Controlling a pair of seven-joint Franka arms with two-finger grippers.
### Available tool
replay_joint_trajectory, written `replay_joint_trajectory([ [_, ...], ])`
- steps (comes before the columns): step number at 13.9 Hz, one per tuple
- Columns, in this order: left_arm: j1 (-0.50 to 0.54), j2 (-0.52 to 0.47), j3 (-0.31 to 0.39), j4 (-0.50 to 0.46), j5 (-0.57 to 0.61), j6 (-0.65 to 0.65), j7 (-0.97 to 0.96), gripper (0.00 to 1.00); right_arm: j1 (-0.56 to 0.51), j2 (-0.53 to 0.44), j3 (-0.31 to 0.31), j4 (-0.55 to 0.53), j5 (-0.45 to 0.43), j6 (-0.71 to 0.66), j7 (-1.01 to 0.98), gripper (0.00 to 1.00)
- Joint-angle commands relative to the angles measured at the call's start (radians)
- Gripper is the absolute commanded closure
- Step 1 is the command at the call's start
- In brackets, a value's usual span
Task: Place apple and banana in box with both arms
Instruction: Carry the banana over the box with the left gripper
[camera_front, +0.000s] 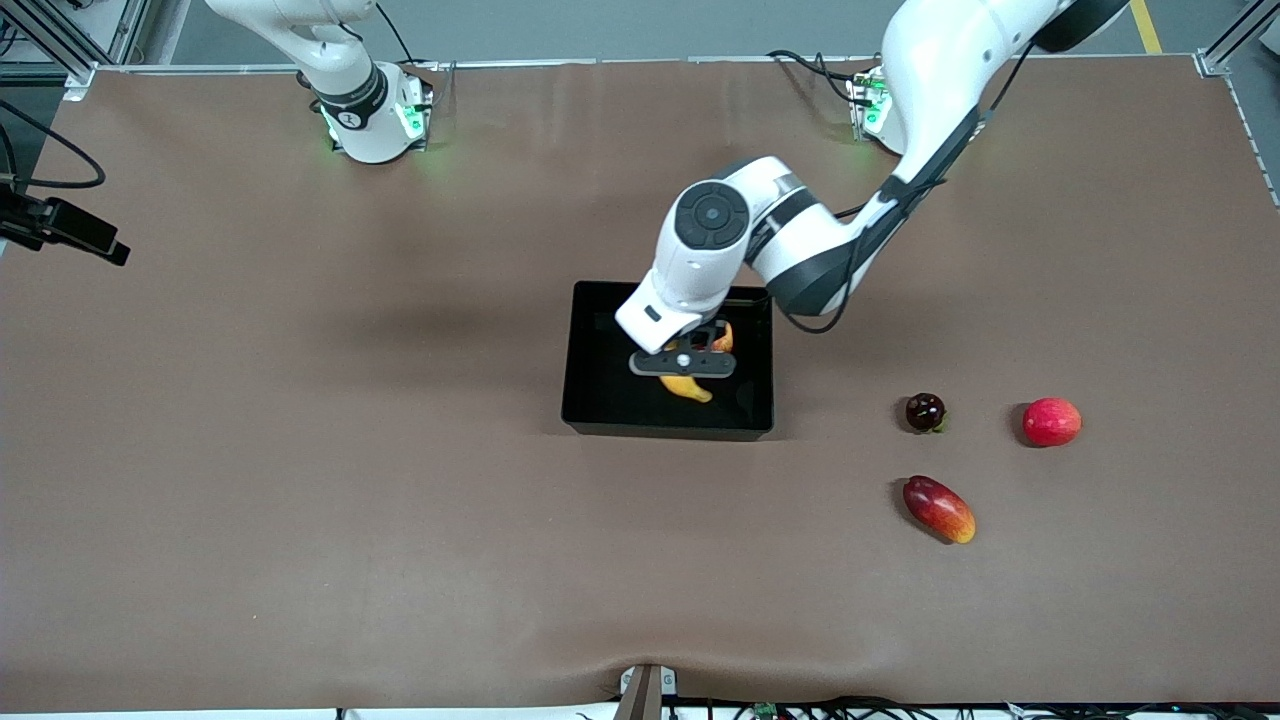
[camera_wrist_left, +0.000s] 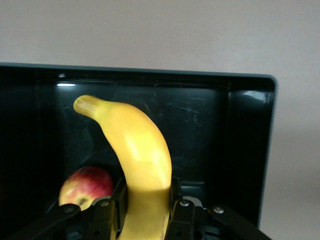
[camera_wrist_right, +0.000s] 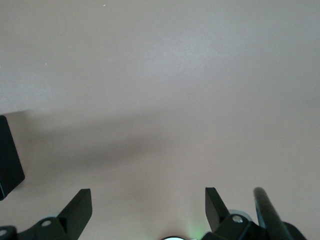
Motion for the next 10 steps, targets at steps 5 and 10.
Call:
replay_joint_trajectory([
  [5,-0.236,0.116,0.207,0.107,0.022,0.142,-0.034,1.00,-0.036,0.003,0.018,0.003,-0.005,-0.007,0.008,0.00],
  [10,-0.279,0.182,0.244,0.105,0.036,0.198,-0.026,1.00,-0.036,0.005,0.018,0.003,-0.003,-0.007,0.008,0.00],
])
